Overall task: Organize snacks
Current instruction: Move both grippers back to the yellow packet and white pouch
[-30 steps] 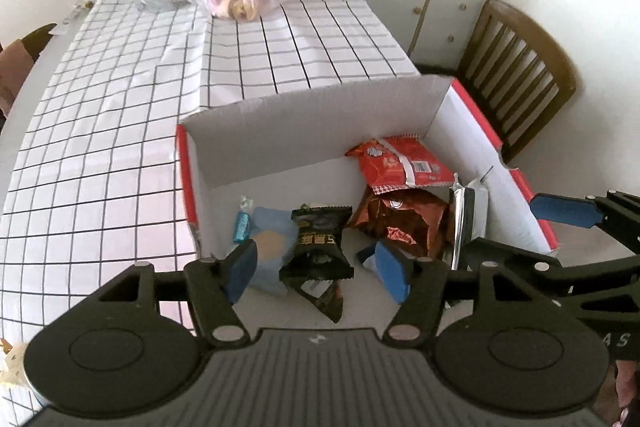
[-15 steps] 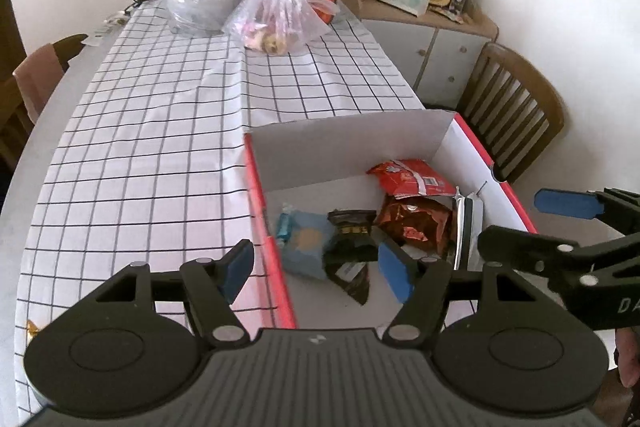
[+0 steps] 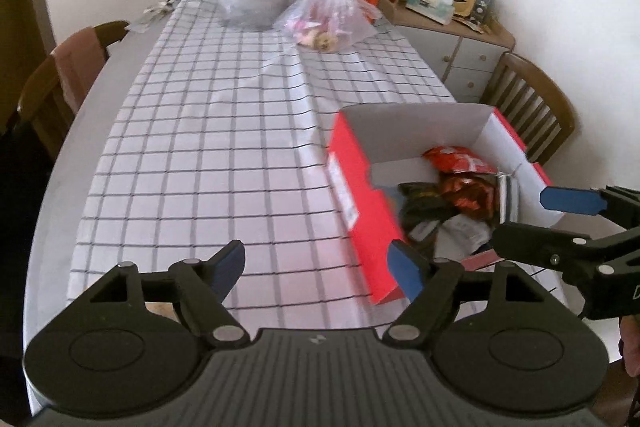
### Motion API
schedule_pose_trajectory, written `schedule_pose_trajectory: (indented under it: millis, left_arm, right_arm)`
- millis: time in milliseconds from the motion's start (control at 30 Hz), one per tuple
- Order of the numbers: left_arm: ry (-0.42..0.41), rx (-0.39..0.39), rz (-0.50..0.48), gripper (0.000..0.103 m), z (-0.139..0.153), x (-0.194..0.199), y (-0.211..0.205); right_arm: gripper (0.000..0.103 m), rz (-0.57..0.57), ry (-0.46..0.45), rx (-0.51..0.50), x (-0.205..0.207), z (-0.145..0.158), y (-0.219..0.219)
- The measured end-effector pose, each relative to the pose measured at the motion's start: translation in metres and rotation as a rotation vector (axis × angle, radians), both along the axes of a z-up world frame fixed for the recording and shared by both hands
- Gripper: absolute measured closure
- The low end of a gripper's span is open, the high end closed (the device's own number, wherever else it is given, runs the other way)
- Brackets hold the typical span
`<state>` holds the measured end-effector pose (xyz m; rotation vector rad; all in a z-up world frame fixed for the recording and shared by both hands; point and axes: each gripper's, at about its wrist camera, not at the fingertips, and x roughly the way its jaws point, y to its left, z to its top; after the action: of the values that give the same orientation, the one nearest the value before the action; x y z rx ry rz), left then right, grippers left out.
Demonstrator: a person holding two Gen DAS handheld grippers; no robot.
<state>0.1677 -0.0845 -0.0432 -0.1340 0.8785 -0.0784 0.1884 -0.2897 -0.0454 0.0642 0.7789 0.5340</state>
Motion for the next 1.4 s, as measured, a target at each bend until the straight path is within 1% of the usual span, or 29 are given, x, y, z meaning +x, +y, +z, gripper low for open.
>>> schedule_pose_trajectory:
  millis: [267, 333, 400, 467, 600, 800, 933, 1100, 1300, 1367, 1400]
  left_arm:
    - [0.016, -0.016, 0.04, 0.018, -0.013, -0.022, 0.064]
    - [0.02, -0.024, 0.041, 0.015, -0.017, -0.026, 0.08]
    - [0.021, -0.035, 0.052, 0.004, -0.023, -0.028, 0.096]
    - [0.025, -0.042, 0.067, 0.004, -0.029, -0.031, 0.112]
    - [0.03, -0.026, 0.088, 0.004, -0.04, -0.037, 0.142]
    - [0.056, -0.006, 0.11, 0.004, -0.063, -0.046, 0.184]
    - [0.067, 0.009, 0.108, 0.004, -0.079, -0.051, 0.2]
    - [0.065, 0.033, 0.096, 0.004, -0.096, -0.053, 0.208]
    - [0.087, 0.037, 0.104, 0.004, -0.115, -0.053, 0.214]
    - [0.091, 0.045, 0.104, 0.004, -0.119, -0.052, 0.216]
    - [0.093, 0.045, 0.102, 0.004, -0.121, -0.052, 0.217]
  right_arm:
    - [0.002, -0.002, 0.035, -0.005, -0.01, -0.006, 0.05]
    - [0.002, -0.008, 0.051, -0.005, -0.011, -0.009, 0.063]
    - [0.002, -0.013, 0.072, -0.001, -0.011, -0.012, 0.077]
    - [0.002, -0.015, 0.088, -0.004, -0.011, -0.015, 0.095]
    - [0.002, -0.016, 0.116, -0.016, -0.008, -0.021, 0.129]
    - [0.002, -0.03, 0.19, -0.034, 0.002, -0.041, 0.176]
    - [0.002, -0.023, 0.237, -0.063, 0.008, -0.055, 0.207]
    - [0.004, -0.011, 0.281, -0.098, 0.019, -0.07, 0.242]
    - [0.01, -0.006, 0.368, -0.124, 0.033, -0.093, 0.275]
    - [0.01, -0.003, 0.393, -0.133, 0.035, -0.1, 0.282]
    - [0.013, -0.004, 0.406, -0.136, 0.036, -0.104, 0.285]
